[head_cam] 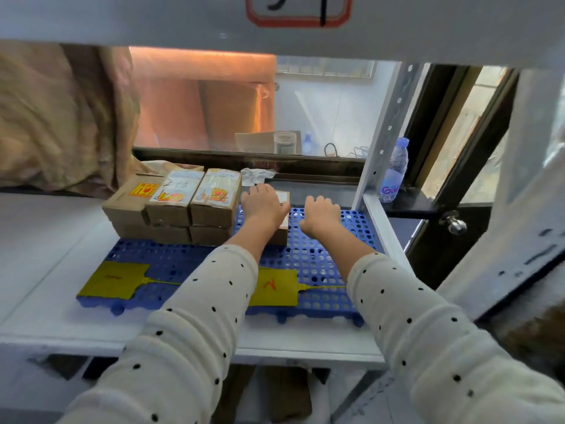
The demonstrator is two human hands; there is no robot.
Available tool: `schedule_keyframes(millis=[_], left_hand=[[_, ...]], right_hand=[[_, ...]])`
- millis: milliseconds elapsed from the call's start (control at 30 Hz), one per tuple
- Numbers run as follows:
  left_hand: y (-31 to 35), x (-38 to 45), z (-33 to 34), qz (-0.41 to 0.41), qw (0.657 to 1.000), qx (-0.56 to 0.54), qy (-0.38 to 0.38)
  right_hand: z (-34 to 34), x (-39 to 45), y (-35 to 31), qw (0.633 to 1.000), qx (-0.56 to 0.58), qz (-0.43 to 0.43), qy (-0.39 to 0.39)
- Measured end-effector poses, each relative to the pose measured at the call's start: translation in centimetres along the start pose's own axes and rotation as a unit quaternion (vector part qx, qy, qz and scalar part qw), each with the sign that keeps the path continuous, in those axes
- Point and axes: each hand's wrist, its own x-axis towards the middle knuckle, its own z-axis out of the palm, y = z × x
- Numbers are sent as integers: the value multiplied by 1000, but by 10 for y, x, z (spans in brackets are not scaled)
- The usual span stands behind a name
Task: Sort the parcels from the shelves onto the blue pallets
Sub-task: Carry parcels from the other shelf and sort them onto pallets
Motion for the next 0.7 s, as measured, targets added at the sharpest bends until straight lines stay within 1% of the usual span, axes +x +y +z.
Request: schedule_keyframes(millis=[100,200,333,500,600,700], left_hand=[[-14,-23,-10,44,999,-11,3],[-33,-53,-20,53,998,-31,-3],[-59,-94,-42,76,997,-5,4],[-89,-141,-92,104,994,29,17],[-101,-165,-121,100,995,14,23],[-107,-189,-146,111,993,12,47]], right_hand=[[-14,-26,-3,1000,-6,18,15],[-26,-59,-12,999,-9,29,28],[-45,-107,-34,998,3,27,61],[-85,-167,-48,994,13,38,102],[-110,-198,-54,990,16,43,132],[-133,-225,-61,987,6,34,160]])
